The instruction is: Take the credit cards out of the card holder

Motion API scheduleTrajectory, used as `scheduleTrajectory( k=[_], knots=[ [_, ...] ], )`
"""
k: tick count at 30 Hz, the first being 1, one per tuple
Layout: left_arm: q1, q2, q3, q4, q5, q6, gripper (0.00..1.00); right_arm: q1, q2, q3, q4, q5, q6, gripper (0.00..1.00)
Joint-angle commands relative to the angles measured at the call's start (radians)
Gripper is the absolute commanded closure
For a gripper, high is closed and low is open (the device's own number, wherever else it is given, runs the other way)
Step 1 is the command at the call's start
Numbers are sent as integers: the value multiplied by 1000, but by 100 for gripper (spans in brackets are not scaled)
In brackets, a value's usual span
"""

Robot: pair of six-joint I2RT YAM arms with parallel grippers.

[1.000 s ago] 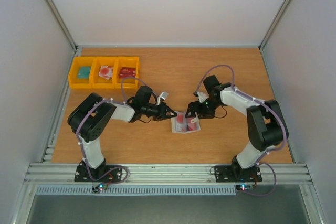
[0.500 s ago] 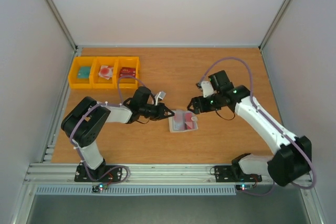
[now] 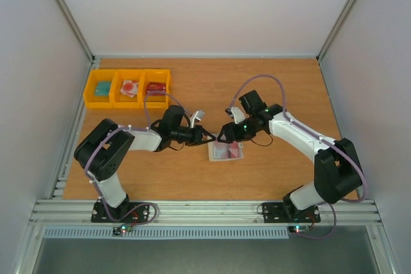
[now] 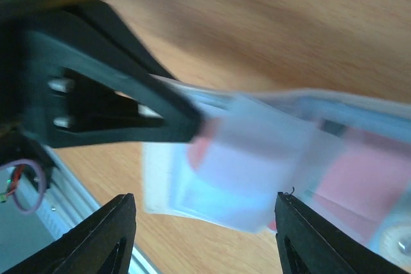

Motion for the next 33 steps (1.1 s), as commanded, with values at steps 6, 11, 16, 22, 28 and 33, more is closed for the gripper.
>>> scheduleTrajectory(
  k=[6, 11, 16, 22, 28, 33],
  knots=[
    [-8, -7, 1, 89, 19, 5, 100, -107, 18, -126, 80, -24, -9, 24],
    [-17, 24, 20, 96, 31, 5, 100, -108, 80, -125, 171, -203, -35, 28],
    [-22, 47, 30, 124, 50, 1, 100, -111, 81, -125, 191, -236, -61, 44],
    [-30, 65, 43, 150, 76, -4, 100, -123, 87, -129, 191, -243, -58, 53],
    [-45, 77, 58, 126, 61, 5, 97, -129, 91, -151, 206, -241, -51, 65],
    [-47, 92, 72, 119, 68, 4, 89, -138, 99, -149, 204, -253, -54, 85]
  ],
)
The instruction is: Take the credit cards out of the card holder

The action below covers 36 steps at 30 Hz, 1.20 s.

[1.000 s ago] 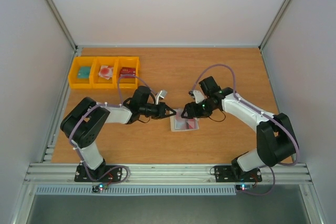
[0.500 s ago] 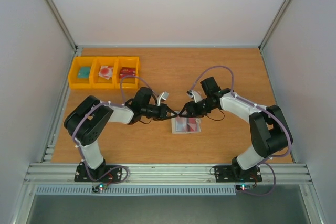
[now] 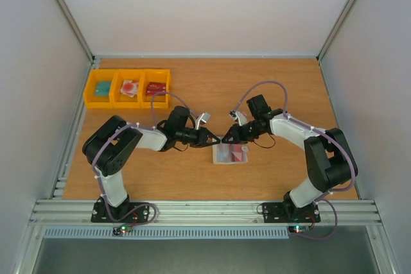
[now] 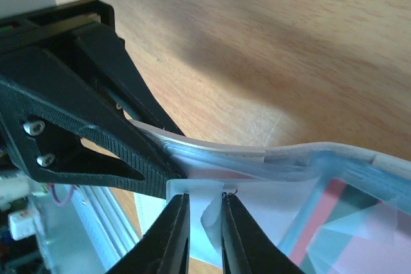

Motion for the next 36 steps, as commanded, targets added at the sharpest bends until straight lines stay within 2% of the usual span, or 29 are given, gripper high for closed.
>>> scheduleTrajectory(
  k=[1, 2, 3, 10, 13, 15, 17, 20, 28, 32, 36],
  knots=[
    [-14, 27, 43, 59, 23, 15, 90, -9, 16, -3, 17, -29, -12, 91],
    [-14, 31, 45, 57, 22, 15, 90, -10, 14, -3, 16, -22, -11, 97],
    [-14, 32, 47, 54, 23, 15, 91, -11, 14, -4, 16, -17, -10, 99],
    [-13, 42, 51, 73, 32, -7, 92, -22, 1, -20, 4, 34, 5, 99],
    [-13, 47, 55, 72, 32, -4, 92, -29, -19, -50, 28, -27, 12, 99],
    [-14, 52, 58, 73, 36, -3, 96, -29, -20, -55, 52, -74, 7, 99],
    [-14, 54, 60, 76, 35, -4, 100, -30, -6, -41, 46, -75, -5, 99],
    [-15, 47, 62, 74, 37, -3, 100, -32, -13, -29, 35, -40, 2, 99],
    [0, -51, -4, 86, -5, 11, 100, -124, -205, -96, -132, 326, 95, 99],
    [0, -86, -39, 78, -44, 17, 100, -124, -239, -100, -191, 466, 126, 87],
    [-4, -124, -49, 86, -35, 37, 100, -126, -261, -68, -324, 681, 196, 73]
  ],
)
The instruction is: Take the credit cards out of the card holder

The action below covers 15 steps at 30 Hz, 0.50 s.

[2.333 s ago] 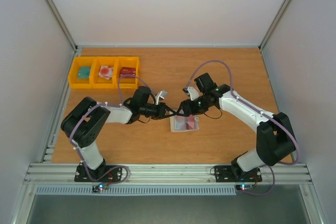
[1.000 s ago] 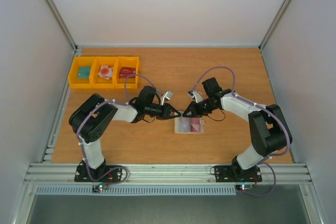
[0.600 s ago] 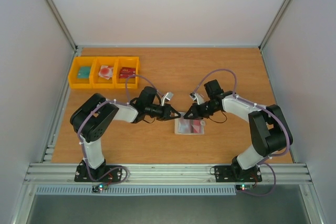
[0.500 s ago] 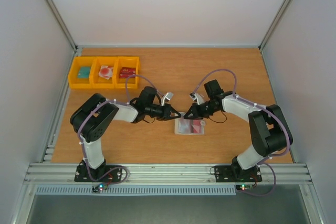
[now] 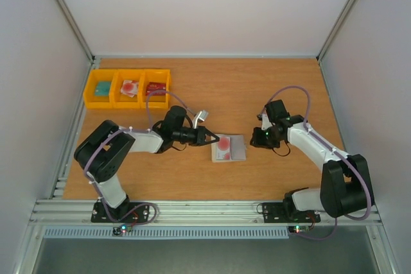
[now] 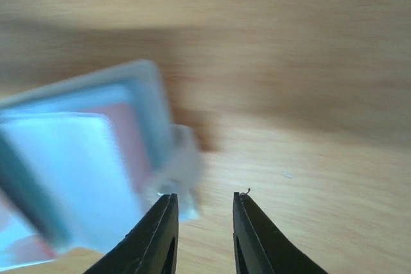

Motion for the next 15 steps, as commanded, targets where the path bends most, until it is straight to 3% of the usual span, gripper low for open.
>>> scheduleTrajectory(
  k=[1, 4, 6, 7, 9, 10, 12, 15],
  knots=[
    [-9, -62, -23, 75, -3, 42, 100, -3, -54, 39, -177, 286, 80, 71],
    [-23, -95, -49, 130, 16, 52, 100, -2, -179, 93, -236, 336, 59, 66],
    [-29, -112, -63, 139, 14, 57, 100, 20, -249, 116, -225, 272, -5, 64],
    [-29, -119, -71, 140, 8, 59, 100, 36, -281, 107, -188, 172, -30, 65],
    [-30, -125, -82, 145, 1, 58, 100, 47, -304, 31, -4, -258, -34, 64],
    [-30, -125, -81, 151, 8, 56, 100, 53, -294, -17, 103, -395, 1, 64],
    [-30, -124, -75, 175, 41, 49, 100, 63, -260, -89, 234, -444, 64, 67],
    [-32, -126, -63, 257, 109, 7, 100, 64, -228, -145, 301, -467, 66, 68]
  ],
)
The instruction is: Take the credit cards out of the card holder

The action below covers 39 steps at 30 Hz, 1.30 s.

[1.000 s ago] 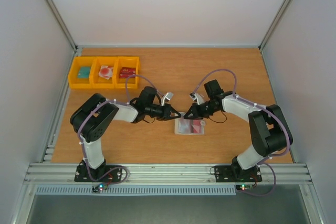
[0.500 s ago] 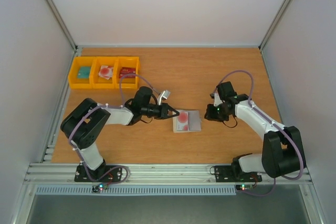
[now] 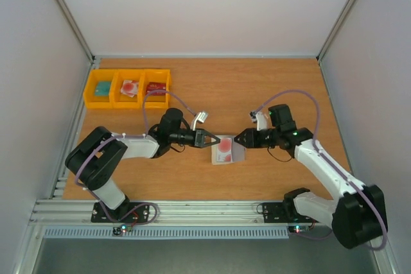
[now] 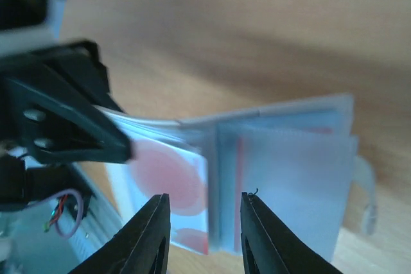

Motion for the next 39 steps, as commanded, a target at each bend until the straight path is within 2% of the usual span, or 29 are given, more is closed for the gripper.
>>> scheduleTrajectory(
  k=[1, 8, 16, 19, 23, 28, 34, 37, 39],
  knots=[
    [-7, -21, 9, 203, 100, -24, 100, 5, 63, -107, 206, -245, 39, 67],
    [-23, -26, -9, 272, 124, -30, 100, 5, 73, -235, 458, -387, 110, 70],
    [-23, -13, -1, 264, 126, -26, 100, 13, 69, -263, 542, -449, 151, 76],
    [-24, -13, 1, 256, 120, -20, 100, 21, 63, -241, 525, -469, 142, 81],
    [-23, -18, -3, 244, 105, -8, 100, 22, -4, -238, 463, -475, 133, 98],
    [-21, -39, -30, 233, 68, -3, 100, 20, -76, -221, 367, -404, 140, 99],
    [-19, -57, -42, 244, 79, 6, 100, 19, -59, -210, 328, -389, 142, 99],
    [-36, -67, -48, 268, 95, 29, 96, 21, -17, -196, 392, -414, 151, 99],
    [-42, -67, -51, 274, 94, 42, 100, 23, 20, -184, 476, -455, 204, 98]
  ],
)
